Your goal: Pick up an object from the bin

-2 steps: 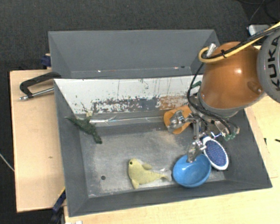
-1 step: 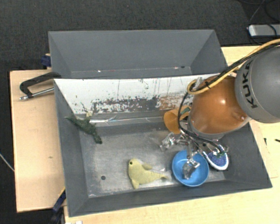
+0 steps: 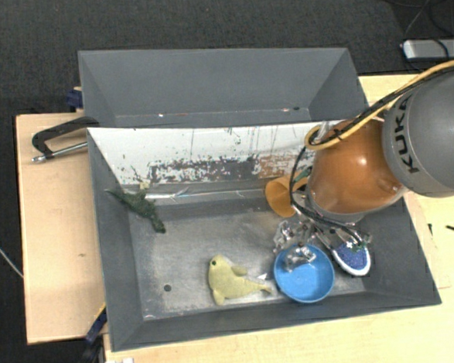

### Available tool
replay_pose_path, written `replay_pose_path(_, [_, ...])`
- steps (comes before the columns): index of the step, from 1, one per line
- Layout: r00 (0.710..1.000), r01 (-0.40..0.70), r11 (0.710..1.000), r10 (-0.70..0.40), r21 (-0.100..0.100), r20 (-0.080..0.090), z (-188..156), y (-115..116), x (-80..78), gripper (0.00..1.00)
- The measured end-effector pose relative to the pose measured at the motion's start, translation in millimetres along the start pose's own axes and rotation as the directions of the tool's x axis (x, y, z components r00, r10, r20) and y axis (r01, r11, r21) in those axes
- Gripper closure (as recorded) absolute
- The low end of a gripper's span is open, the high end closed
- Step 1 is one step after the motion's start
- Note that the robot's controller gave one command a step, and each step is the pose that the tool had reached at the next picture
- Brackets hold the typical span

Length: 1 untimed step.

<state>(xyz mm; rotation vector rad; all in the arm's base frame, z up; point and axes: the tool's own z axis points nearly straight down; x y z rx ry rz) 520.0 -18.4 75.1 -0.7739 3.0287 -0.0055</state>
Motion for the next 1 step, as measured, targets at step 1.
replay_pose_path(1, [0.998,0.061,0.998,-0.061,0.000,-0.001,-196.0,0.2,9.1,1.00])
